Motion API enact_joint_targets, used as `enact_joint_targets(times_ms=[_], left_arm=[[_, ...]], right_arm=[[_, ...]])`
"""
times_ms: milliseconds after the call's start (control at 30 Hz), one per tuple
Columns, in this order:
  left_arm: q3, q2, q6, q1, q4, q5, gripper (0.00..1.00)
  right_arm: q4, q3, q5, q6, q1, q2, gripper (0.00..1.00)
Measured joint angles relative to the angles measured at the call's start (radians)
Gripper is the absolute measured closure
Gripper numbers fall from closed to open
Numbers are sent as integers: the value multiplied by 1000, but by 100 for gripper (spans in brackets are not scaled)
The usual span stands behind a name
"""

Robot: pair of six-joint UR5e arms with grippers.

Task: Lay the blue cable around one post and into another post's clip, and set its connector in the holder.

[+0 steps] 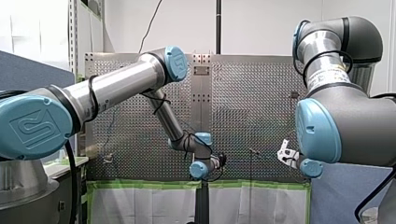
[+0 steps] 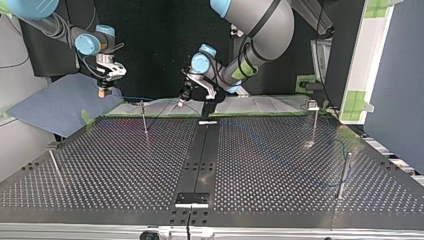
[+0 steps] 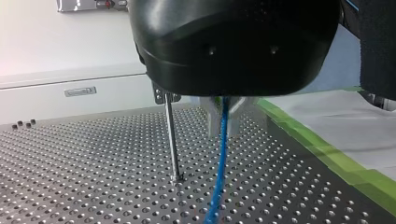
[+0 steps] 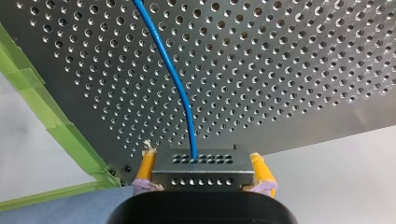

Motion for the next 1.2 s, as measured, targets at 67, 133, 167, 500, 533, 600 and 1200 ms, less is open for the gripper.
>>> enact_joint_targets(times_ms=[67, 133, 167, 500, 533, 600, 1200], left_arm=[[0, 0, 0, 0, 0, 0, 97], [0, 0, -1, 0, -1, 0, 97], [0, 0, -1, 0, -2, 0, 100], [0, 0, -25, 1, -2, 11, 100], [0, 0, -27, 1, -2, 13, 100], [0, 0, -34, 0, -1, 15, 100], [120, -1, -124, -122, 3, -98, 100]], right_arm=[[0, 0, 0, 0, 0, 1, 100], [0, 0, 0, 0, -1, 1, 100], [0, 0, 0, 0, -1, 1, 100], [0, 0, 0, -1, -1, 1, 100], [0, 0, 0, -1, -1, 1, 100], [0, 0, 0, -2, -1, 1, 100], [17, 0, 7, -27, -35, -3, 100]])
